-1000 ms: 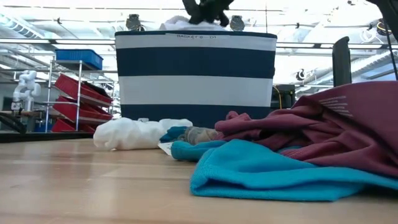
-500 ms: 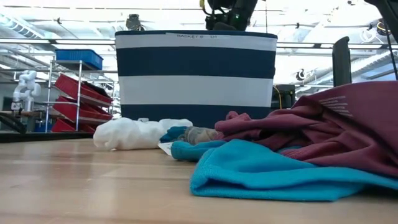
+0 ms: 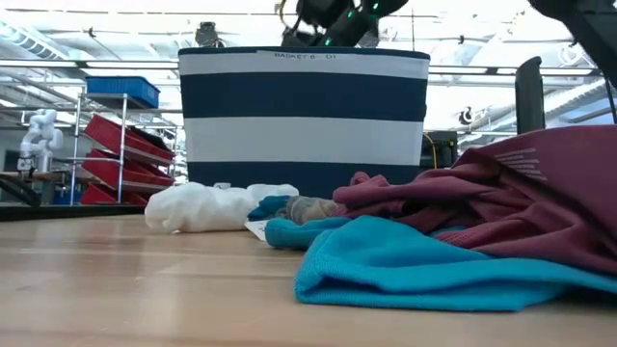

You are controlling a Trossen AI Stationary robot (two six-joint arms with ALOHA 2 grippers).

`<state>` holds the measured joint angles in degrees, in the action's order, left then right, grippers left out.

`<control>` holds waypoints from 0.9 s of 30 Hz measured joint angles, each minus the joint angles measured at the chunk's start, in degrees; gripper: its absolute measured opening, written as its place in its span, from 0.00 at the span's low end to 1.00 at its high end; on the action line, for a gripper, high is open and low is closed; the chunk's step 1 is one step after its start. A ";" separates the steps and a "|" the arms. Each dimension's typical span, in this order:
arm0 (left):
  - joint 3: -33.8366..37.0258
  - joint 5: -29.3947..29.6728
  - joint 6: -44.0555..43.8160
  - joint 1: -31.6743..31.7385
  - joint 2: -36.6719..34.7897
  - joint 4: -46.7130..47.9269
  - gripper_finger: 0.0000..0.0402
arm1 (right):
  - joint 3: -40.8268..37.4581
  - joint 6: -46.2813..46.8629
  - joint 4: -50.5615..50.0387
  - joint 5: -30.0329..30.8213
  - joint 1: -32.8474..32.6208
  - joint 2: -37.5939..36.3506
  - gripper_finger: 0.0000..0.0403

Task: Sort clothes
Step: Put the white shirt into the blue bin, then put the maroon underwear into the blue bin

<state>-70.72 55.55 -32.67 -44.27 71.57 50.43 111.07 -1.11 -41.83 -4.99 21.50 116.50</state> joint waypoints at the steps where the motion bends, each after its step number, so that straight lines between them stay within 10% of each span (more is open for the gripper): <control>1: 0.00 -0.04 0.02 0.00 0.00 0.00 0.36 | 0.00 0.03 -1.08 0.03 0.02 1.00 0.01; 27: 0.00 -0.22 0.07 0.00 0.00 -0.21 0.36 | -0.04 -0.77 -5.92 0.47 0.15 -8.32 0.54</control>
<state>-70.72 55.33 -32.60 -44.27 71.57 50.22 111.02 -1.88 -47.75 -4.52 21.65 108.17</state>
